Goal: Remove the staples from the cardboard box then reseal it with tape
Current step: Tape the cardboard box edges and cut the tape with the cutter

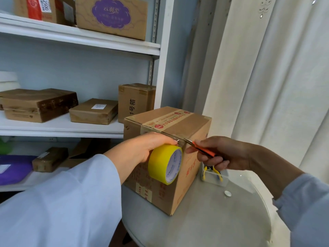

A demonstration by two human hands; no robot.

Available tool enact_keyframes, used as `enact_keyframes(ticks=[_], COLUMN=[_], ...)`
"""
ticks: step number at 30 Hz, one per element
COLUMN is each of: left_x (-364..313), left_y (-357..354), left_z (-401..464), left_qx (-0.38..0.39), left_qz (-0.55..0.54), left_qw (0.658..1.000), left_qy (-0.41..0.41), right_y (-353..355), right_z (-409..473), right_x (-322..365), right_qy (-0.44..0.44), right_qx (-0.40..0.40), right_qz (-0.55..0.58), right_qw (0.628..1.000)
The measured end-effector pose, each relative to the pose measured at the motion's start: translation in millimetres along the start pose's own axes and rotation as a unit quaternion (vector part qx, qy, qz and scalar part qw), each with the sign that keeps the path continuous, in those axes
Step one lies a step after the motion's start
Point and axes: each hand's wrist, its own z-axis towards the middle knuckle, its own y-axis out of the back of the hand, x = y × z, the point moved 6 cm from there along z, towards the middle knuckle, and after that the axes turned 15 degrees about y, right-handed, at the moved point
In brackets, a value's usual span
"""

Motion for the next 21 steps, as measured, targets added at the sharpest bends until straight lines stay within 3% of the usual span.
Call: enact_keyframes(ticks=[7, 21], left_x=[4.7, 3.1], left_y=[0.4, -1.5], left_z=[-1.0, -4.9], left_qx=[0.012, 0.02], left_qz=[0.004, 0.017], left_qw=[0.999, 0.999], left_qy=[0.035, 0.032], right_y=[0.8, -7.7], right_z=[-3.0, 13.7], right_x=[-11.1, -3.6], right_qy=[-0.042, -0.012], right_qx=[0.024, -0.052], right_qz=[-0.017, -0.045], right_qw=[0.999, 0.998])
